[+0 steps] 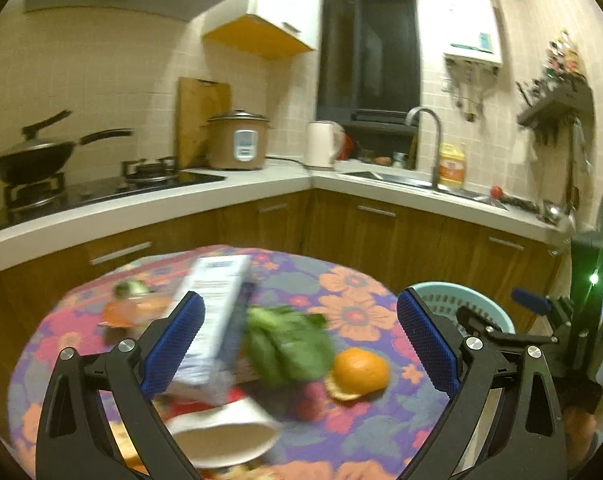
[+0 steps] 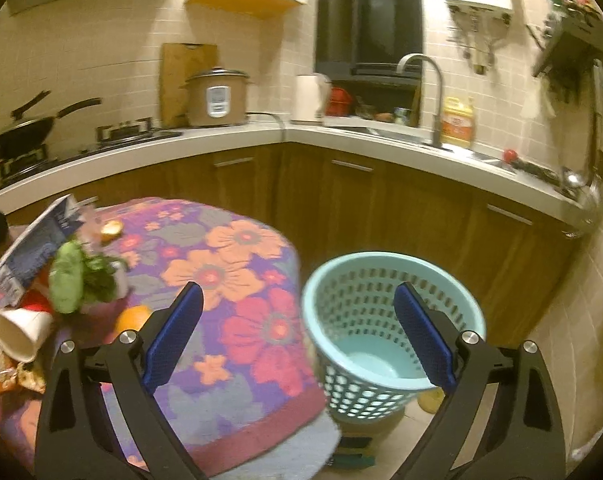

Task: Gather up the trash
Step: 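Grasp the white milk carton with the left tool while the right tool grasps the orange peel, then carry the carton and peel over the blue basket and open both tools, then move both open tools back over the table, then grasp the red-and-white paper cup with the left tool while the right tool grasps the bok choy, then carry the cup and bok choy over the blue basket and open both tools, then move both open tools back over the table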

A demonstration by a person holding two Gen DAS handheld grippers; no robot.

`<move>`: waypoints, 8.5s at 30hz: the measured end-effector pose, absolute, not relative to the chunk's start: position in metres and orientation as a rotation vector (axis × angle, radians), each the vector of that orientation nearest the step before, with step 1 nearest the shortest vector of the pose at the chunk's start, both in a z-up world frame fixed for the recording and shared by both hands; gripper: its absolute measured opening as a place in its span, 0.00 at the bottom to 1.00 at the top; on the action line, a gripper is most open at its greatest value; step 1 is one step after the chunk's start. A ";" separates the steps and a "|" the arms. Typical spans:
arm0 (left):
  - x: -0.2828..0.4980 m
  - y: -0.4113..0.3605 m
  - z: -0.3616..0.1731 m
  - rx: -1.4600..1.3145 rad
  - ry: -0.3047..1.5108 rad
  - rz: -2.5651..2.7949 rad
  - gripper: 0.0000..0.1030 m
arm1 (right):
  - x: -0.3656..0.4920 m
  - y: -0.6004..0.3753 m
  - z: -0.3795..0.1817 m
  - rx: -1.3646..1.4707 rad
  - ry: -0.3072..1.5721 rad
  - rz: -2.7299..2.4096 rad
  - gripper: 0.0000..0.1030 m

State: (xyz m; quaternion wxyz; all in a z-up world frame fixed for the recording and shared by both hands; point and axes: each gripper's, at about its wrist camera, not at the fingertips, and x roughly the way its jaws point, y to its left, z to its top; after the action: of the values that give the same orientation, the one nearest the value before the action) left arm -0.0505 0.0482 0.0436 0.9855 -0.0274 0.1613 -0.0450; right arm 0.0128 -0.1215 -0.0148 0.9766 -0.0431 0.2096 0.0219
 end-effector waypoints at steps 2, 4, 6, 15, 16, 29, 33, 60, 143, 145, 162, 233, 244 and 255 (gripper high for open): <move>-0.057 0.068 0.045 -0.087 0.339 -0.057 0.91 | 0.014 -0.111 -0.016 -0.108 0.432 0.077 0.83; -0.064 0.086 0.043 -0.107 0.344 -0.023 0.91 | 0.015 -0.099 -0.021 -0.118 0.454 0.129 0.82; -0.066 0.108 0.038 -0.135 0.372 0.021 0.91 | 0.020 -0.088 -0.029 -0.119 0.494 0.189 0.78; -0.030 0.147 0.025 -0.210 0.518 -0.070 0.90 | 0.041 -0.049 -0.055 -0.172 0.621 0.354 0.71; -0.022 0.143 0.023 -0.199 0.542 -0.086 0.90 | 0.043 -0.048 -0.056 -0.177 0.627 0.351 0.71; 0.031 0.123 -0.006 -0.122 0.748 -0.058 0.63 | 0.073 -0.049 -0.074 -0.153 0.757 0.417 0.64; 0.027 0.116 -0.004 -0.103 0.740 -0.044 0.55 | 0.076 -0.051 -0.078 -0.146 0.781 0.422 0.26; 0.072 -0.045 0.063 0.014 0.578 -0.311 0.53 | 0.084 -0.220 -0.032 0.043 0.587 0.239 0.16; -0.021 0.122 -0.020 -0.249 0.783 -0.032 0.62 | 0.093 0.021 -0.035 -0.177 0.703 0.705 0.51; -0.019 0.120 -0.021 -0.243 0.795 -0.030 0.62 | 0.093 0.021 -0.036 -0.172 0.709 0.714 0.51; -0.019 0.109 -0.025 -0.252 0.795 -0.035 0.40 | 0.087 0.000 -0.032 -0.095 0.716 0.752 0.24; 0.078 -0.093 0.043 -0.053 0.642 -0.391 0.53 | 0.105 -0.236 -0.007 0.164 0.640 0.304 0.43; 0.019 0.003 0.070 -0.146 0.526 -0.251 0.59 | 0.073 -0.140 0.010 0.034 0.598 0.516 0.43; -0.033 0.121 0.056 -0.259 0.485 -0.035 0.59 | 0.042 -0.054 -0.008 -0.072 0.642 0.704 0.43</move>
State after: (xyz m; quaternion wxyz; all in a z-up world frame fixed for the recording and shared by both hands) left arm -0.0334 0.1212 0.0562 0.9622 -0.1281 0.2396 -0.0173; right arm 0.0423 -0.0544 -0.0080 0.8881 -0.0347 0.3088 0.3386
